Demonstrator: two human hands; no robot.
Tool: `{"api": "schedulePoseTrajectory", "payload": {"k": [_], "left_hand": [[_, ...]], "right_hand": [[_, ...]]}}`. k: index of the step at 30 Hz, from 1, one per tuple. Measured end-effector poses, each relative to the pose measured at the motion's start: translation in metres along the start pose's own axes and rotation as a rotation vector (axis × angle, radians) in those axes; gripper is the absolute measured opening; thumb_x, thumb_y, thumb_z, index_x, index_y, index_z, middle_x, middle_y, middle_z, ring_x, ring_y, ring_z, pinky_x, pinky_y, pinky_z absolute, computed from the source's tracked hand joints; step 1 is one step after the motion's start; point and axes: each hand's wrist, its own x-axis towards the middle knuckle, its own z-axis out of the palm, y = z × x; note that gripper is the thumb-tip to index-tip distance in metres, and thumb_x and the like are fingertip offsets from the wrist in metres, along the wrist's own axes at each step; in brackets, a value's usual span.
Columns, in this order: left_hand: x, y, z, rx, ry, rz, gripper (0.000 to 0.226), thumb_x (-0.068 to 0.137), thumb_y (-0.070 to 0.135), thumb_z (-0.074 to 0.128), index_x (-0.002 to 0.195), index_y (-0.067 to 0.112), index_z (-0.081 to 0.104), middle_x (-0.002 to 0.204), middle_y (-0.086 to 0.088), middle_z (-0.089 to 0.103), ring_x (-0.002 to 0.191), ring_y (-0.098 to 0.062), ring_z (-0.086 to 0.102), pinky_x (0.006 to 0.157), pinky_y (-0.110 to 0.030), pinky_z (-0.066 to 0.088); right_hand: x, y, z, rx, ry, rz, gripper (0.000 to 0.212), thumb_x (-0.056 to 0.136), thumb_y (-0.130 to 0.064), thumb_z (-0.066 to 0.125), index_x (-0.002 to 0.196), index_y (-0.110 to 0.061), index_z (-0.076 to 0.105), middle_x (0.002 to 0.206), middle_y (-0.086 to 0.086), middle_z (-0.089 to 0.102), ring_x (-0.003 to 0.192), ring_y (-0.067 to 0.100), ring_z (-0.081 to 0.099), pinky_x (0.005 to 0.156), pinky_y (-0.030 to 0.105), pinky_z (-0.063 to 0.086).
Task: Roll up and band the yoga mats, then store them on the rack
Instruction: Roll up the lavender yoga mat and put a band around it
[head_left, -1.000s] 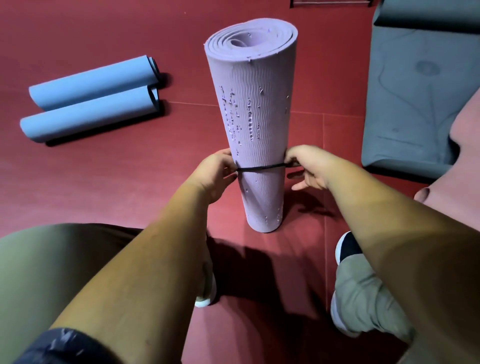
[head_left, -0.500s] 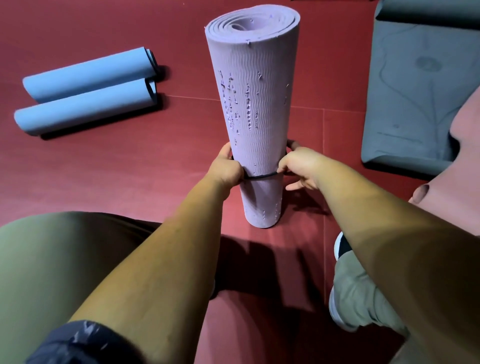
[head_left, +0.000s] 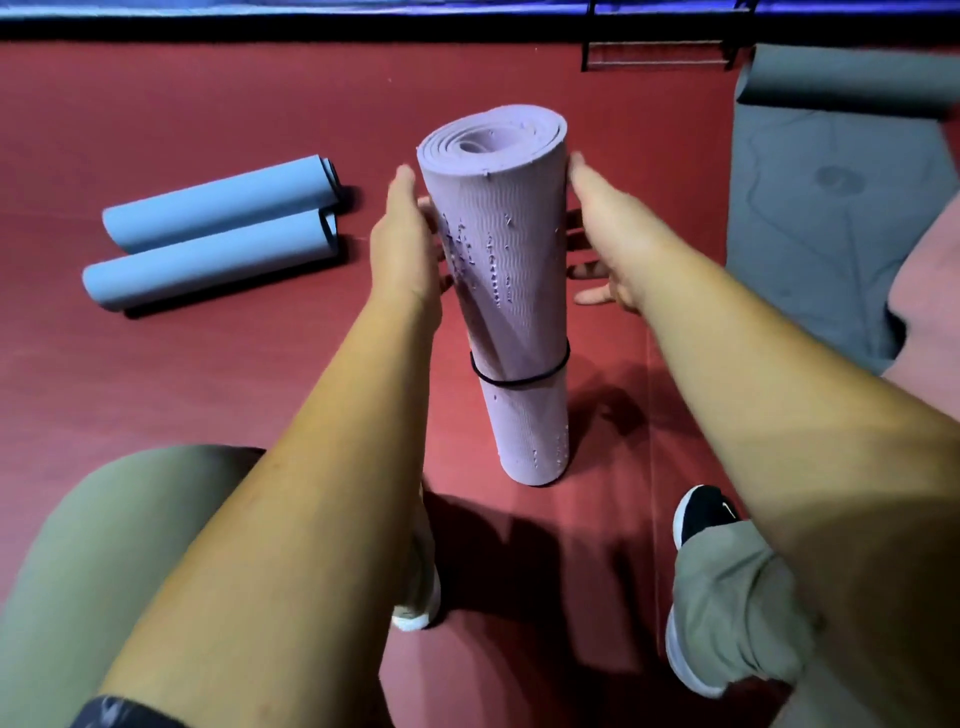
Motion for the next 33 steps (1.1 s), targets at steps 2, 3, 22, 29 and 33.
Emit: {"api": "schedulePoseTrajectory", "payload": {"k": [2,3,22,29,33], "left_hand": [[-0.015,0.034,0.001,0.088,-0.108,-0.058,0.069,0.096,0.079,0.043,0.112,0.021,0.079,0.099,-0.004,0.083,0.101,-0.029,0.076,0.092,-0.049,0.057],[-0.025,0.047,0.001,0.151,-0.16,-0.092,0.07,0.096,0.08,0.042,0.115,0.024,0.078,0.102,-0.009,0.082,0.102,-0.034,0.075,0.092,-0.053,0.057],[-0.084,0.118,-0.162,0.499,-0.207,0.057,0.047,0.083,0.015,0.077,0.127,0.027,0.067,0.118,-0.014,0.077,0.1,-0.043,0.077,0.07,-0.069,0.063],[-0.091,0.097,-0.323,0.31,0.138,0.132,0.054,0.069,0.003,0.08,0.117,0.02,0.064,0.107,-0.014,0.078,0.097,-0.036,0.078,0.08,-0.066,0.063],[-0.108,0.056,-0.409,0.248,0.338,0.182,0.048,0.065,0.005,0.079,0.103,0.029,0.062,0.093,0.0,0.075,0.076,-0.018,0.068,0.06,-0.035,0.055]], "right_hand": [[-0.023,-0.025,0.001,0.001,-0.064,0.001,0.073,0.094,-0.086,0.036,0.145,-0.036,0.051,0.125,0.001,0.057,0.101,0.038,0.061,0.086,0.063,0.056],[-0.033,-0.034,0.003,-0.004,-0.089,0.006,0.077,0.093,-0.087,0.035,0.151,-0.039,0.046,0.129,0.005,0.051,0.107,0.042,0.059,0.087,0.07,0.055],[-0.143,-0.076,0.129,-0.395,-0.19,-0.394,0.026,0.079,-0.029,0.069,0.104,-0.03,0.077,0.095,-0.001,0.076,0.084,0.026,0.071,0.063,0.05,0.066],[-0.169,-0.068,0.283,-0.478,-0.393,-0.589,0.045,0.078,-0.027,0.075,0.121,-0.036,0.07,0.102,-0.011,0.076,0.093,0.011,0.072,0.072,0.027,0.054],[-0.179,-0.033,0.372,-0.501,-0.555,-0.618,0.063,0.063,-0.032,0.081,0.123,-0.044,0.064,0.112,-0.009,0.074,0.101,0.013,0.072,0.086,0.032,0.061]]}}
